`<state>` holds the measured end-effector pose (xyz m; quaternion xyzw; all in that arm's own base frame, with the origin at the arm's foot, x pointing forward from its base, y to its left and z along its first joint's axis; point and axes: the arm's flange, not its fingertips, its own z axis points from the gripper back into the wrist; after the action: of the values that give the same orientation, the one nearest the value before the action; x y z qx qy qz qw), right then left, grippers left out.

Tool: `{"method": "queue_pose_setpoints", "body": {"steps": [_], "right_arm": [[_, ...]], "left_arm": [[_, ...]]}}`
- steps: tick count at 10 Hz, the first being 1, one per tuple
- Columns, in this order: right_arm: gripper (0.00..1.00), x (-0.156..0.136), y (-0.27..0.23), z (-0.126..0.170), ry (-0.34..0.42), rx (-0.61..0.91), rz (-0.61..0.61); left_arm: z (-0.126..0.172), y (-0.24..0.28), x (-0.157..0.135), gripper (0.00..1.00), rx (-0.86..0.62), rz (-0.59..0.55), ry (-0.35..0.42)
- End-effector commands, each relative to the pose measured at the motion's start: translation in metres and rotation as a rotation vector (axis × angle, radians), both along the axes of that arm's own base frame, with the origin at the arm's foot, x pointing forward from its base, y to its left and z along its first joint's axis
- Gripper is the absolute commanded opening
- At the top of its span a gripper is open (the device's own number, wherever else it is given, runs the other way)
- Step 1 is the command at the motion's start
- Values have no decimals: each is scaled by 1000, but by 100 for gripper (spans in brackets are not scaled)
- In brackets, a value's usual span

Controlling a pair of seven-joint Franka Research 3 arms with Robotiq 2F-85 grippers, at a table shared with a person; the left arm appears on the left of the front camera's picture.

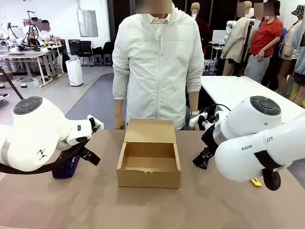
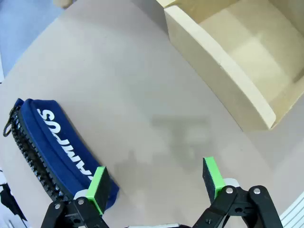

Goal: Pack the items into the box.
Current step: Pick up the item indicated by the person and place it inside the Mailer Box.

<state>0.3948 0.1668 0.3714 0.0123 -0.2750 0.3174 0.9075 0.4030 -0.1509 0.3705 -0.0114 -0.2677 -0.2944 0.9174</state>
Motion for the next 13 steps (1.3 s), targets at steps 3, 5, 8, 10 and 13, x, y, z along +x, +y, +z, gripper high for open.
{"method": "queue_pose_setpoints", "body": {"steps": [3,5,8,10,13], "right_arm": [[100,0,0,0,0,0,0],[100,0,0,0,0,0,0],[100,0,0,0,0,0,0],[100,0,0,0,0,0,0],[100,0,0,0,0,0,0]], "left_arm": [[0,0,0,100,0,0,0],[0,0,0,100,0,0,0],[0,0,0,100,0,0,0],[0,0,0,100,0,0,0],[0,0,0,100,0,0,0]]}}
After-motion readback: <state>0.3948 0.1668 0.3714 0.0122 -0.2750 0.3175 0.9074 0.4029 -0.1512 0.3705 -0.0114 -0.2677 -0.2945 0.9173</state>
